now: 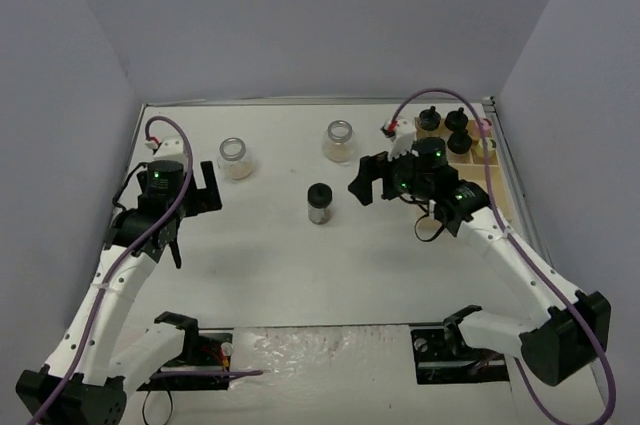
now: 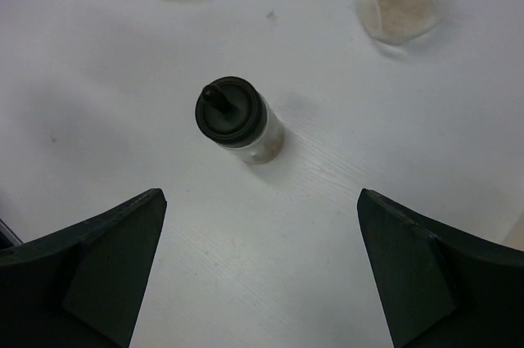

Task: Organize the condiment bottles

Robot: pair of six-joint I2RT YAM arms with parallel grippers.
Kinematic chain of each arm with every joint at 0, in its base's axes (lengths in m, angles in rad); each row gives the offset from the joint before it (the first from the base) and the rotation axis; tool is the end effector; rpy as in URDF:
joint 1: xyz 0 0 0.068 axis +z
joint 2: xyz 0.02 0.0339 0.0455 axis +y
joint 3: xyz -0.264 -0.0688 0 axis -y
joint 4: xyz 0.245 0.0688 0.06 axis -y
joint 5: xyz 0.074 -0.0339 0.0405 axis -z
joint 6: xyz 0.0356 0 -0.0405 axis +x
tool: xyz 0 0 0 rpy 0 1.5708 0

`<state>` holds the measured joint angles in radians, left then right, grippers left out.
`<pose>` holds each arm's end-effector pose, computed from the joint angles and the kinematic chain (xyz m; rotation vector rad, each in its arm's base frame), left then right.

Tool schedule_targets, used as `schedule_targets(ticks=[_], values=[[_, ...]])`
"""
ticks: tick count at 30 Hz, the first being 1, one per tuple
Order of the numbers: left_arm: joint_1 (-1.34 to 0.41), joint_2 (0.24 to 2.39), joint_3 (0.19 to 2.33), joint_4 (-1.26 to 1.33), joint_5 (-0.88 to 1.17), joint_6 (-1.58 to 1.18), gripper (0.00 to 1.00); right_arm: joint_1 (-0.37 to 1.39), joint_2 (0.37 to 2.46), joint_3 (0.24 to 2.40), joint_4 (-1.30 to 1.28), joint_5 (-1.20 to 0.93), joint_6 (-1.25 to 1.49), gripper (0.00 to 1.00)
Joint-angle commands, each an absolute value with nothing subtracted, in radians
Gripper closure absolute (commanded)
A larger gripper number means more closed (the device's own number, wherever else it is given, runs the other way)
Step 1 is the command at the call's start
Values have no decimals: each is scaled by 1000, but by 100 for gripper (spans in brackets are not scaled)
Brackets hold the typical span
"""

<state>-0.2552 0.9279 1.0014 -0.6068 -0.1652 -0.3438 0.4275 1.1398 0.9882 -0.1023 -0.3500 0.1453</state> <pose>0.1908 -0.0437 0.3472 -0.1921 2.0928 -0.1875 0.2360 0.1210 0.3487 -0.5113 1.7981 0.7189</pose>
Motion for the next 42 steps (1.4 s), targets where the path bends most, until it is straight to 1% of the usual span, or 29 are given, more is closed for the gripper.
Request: schedule_targets(ticks=[1, 4, 9, 16, 22, 25, 28, 32, 34, 37, 40, 42], values=[[-157, 820, 951, -560, -122, -328, 3, 565, 1279, 1000, 118, -258, 5, 0], [-150, 767, 913, -545, -149, -320, 3, 600, 1358, 985, 215, -280, -28, 0], [-150, 742, 905, -555, -262, -303, 3, 628, 1485, 979, 316, -257, -61, 0], [-150, 795, 914, -550, -232, -296, 3, 651, 1606, 1008, 366, -275, -112, 0], [-150, 793, 913, -546, -227, -295, 3, 664, 1659, 1024, 392, -275, -124, 1], [-150, 790, 911, -545, -230, -293, 3, 666, 1694, 1038, 402, -270, -124, 7], [-150, 794, 912, -546, -230, -293, 3, 666, 1715, 1042, 413, -263, -124, 16], [-150, 798, 913, -545, -224, -293, 3, 667, 1724, 1042, 423, -250, -124, 34], [-150, 801, 913, -545, -225, -291, 3, 667, 1723, 1041, 425, -237, -126, 48], [-150, 800, 913, -546, -222, -293, 3, 665, 1694, 1030, 434, -198, -124, 78], [-150, 796, 911, -545, -218, -294, 3, 652, 1625, 1016, 432, -148, -120, 95], [-150, 795, 911, -545, -215, -295, 3, 629, 1574, 1014, 411, -117, -112, 100]])
